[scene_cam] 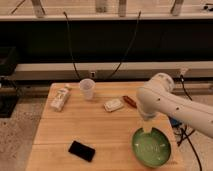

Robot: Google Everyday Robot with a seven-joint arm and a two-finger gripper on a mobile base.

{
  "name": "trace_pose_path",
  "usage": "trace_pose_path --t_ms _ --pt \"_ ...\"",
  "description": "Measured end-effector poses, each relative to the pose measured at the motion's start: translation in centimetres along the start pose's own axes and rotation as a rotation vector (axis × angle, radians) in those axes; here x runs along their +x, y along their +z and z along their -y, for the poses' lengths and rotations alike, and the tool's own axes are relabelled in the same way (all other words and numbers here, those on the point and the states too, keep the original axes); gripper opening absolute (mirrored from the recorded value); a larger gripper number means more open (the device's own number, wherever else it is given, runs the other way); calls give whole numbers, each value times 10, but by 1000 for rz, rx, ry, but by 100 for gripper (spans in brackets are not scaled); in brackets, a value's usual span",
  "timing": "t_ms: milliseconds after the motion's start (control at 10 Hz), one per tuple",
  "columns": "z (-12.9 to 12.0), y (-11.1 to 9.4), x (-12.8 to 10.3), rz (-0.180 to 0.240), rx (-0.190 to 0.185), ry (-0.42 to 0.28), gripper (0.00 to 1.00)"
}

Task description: Push the eraser across the table

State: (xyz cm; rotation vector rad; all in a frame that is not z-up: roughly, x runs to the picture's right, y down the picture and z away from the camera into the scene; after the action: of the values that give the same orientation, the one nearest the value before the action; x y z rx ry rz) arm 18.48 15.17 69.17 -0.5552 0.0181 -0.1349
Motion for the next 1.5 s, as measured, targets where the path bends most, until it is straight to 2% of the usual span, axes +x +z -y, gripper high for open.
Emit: trace_pose_path --t_ms 200,400,800,1000,1500 --pt "-7 6 -13 4 -3 -32 80" --pt "-15 16 -45 18 -12 -85 80" --pt "-26 28 -56 21 -27 -121 80" --pt "-27 42 -71 34 -34 -135 80" --pt "-30 57 -77 52 -53 -144 80"
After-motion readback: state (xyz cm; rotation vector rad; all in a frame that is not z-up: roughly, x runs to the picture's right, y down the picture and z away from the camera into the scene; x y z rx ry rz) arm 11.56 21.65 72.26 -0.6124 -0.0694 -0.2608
